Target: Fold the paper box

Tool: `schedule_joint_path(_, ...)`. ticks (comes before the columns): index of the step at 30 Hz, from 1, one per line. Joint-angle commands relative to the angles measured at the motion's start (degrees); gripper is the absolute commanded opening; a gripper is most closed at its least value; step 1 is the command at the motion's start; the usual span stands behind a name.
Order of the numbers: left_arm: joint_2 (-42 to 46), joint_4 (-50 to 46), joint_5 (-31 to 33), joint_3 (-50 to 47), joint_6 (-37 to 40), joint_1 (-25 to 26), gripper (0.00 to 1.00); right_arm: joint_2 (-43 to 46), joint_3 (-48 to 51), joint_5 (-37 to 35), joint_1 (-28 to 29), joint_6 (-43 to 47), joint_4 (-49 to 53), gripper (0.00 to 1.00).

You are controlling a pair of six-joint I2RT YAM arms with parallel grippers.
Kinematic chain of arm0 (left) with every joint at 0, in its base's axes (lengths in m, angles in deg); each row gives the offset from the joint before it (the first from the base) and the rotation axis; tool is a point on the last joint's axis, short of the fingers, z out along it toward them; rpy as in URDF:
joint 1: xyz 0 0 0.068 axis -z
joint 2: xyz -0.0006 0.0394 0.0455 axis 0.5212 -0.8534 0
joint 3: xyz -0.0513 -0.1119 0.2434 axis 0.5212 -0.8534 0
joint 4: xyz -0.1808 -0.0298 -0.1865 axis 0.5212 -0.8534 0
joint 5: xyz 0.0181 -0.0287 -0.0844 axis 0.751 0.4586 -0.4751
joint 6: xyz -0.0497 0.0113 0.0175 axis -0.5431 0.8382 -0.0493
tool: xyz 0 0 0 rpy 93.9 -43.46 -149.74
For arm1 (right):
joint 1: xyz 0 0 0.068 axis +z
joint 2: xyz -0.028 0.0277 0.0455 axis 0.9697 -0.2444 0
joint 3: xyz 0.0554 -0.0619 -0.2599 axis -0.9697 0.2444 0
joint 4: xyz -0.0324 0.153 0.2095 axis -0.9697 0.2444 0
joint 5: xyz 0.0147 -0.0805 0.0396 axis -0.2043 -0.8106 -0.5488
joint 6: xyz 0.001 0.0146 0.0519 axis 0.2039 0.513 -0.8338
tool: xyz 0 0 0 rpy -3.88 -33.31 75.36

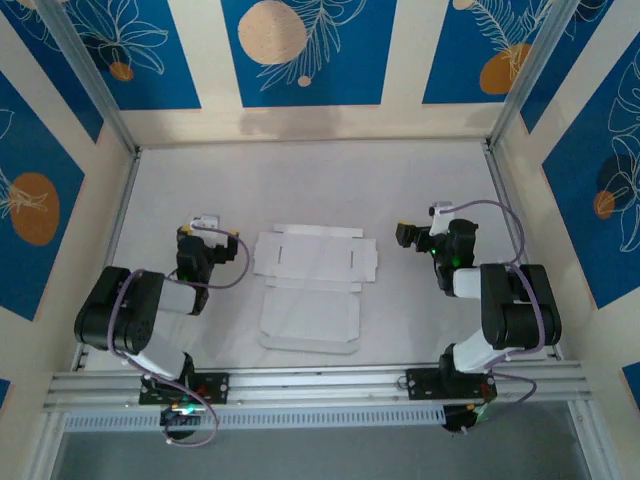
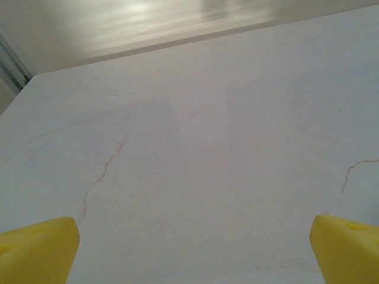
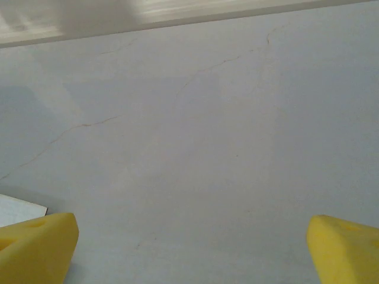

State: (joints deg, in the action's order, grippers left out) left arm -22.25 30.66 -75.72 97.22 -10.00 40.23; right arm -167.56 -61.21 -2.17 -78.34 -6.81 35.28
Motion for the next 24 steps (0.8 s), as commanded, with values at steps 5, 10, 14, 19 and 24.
schedule_joint_path(5,-0.4,3.2,1.2,-0.6,1.1,0.4,1.00,0.4,-0.3,0.8,-0.1,0.7,-0.5,0.99)
schedule_joint_path(10,-0.5,3.3,1.2,-0.5,1.2,0.5,1.00,0.4,-0.3,0.8,-0.1,0.7,-0.5,0.99)
schedule_joint_path(14,-0.5,3.1,1.1,-0.4,1.1,0.4,1.00,0.4,-0.3,0.8,0.0,0.7,-0.5,0.99)
schedule_joint_path(19,-0.4,3.1,1.1,-0.4,1.1,0.4,1.00,0.4,-0.3,0.7,0.0,0.7,-0.5,0.99)
schedule_joint_path(24,-0.3,2.8,1.1,-0.4,1.0,0.4,1.00,0.4,-0.3,0.8,0.0,0.7,-0.5,0.99)
